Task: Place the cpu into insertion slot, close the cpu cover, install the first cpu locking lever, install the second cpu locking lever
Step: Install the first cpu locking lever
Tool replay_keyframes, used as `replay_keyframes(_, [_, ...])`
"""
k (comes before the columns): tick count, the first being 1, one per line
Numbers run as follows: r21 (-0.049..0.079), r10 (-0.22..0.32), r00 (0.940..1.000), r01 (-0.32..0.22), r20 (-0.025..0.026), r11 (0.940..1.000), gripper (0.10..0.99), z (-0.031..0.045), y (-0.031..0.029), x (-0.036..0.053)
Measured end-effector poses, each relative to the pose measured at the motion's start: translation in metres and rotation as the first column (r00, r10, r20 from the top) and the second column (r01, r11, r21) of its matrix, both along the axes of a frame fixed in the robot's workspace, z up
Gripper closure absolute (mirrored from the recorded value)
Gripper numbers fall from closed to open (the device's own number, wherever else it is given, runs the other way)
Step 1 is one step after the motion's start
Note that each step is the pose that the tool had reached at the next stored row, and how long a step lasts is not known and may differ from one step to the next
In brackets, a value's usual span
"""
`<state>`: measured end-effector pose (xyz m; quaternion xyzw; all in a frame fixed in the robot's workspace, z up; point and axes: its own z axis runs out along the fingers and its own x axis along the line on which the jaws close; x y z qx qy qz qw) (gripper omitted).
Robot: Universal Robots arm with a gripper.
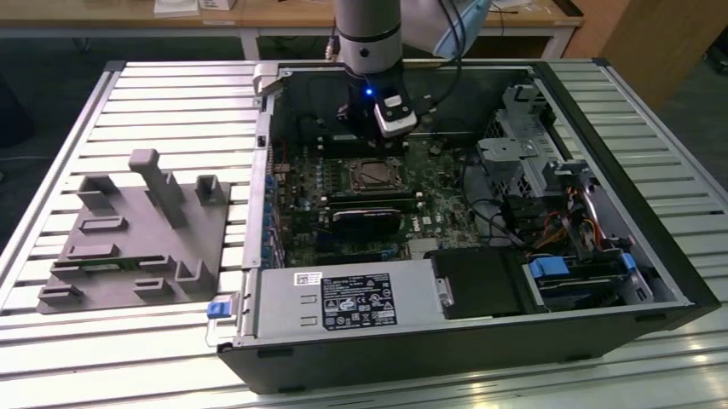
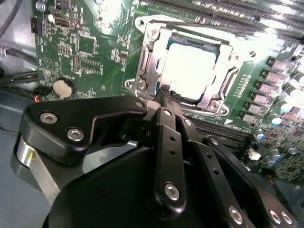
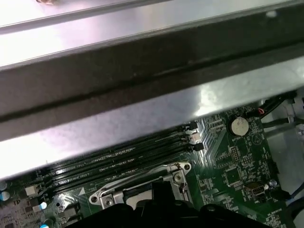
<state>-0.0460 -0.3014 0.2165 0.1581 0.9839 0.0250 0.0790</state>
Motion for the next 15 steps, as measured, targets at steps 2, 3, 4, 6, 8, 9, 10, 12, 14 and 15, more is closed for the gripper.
replay_keyframes(2, [-0.006,-0.002,1.0000,0.002,-0.0029,1.0000,0.980,0.0000,-0.0013,0.0000])
replay_keyframes(3, [-0.009,-0.003,1.0000,0.003,-0.0047,1.0000,0.980,0.0000,-0.0021,0.0000])
replay_keyframes(4, [-0.011,-0.003,1.0000,0.003,-0.0067,0.9999,0.980,0.0000,-0.0030,0.0001])
replay_keyframes(6, [-0.014,-0.005,0.9999,0.004,-0.0114,0.9999,0.980,0.0000,-0.0051,0.0001])
replay_keyframes(8, [-0.017,-0.006,0.9998,0.005,-0.0171,0.9998,0.980,-0.0001,-0.0076,0.0001])
replay_keyframes(9, [-0.018,-0.006,0.9998,0.006,-0.0205,0.9998,0.980,-0.0001,-0.0090,0.0001])
replay_keyframes(10, [-0.019,-0.007,0.9997,0.006,-0.0236,0.9998,0.980,-0.0001,-0.0104,0.0001])
replay_keyframes(12, [-0.020,-0.008,0.9995,0.007,-0.0304,0.9998,0.980,-0.0001,-0.0134,0.0001])
replay_keyframes(14, [-0.021,-0.009,0.9993,0.008,-0.0366,0.9997,0.980,-0.0002,-0.0163,0.0001])
replay_keyframes(15, [-0.022,-0.010,0.9992,0.009,-0.0396,0.9997,0.980,-0.0003,-0.0178,0.0001])
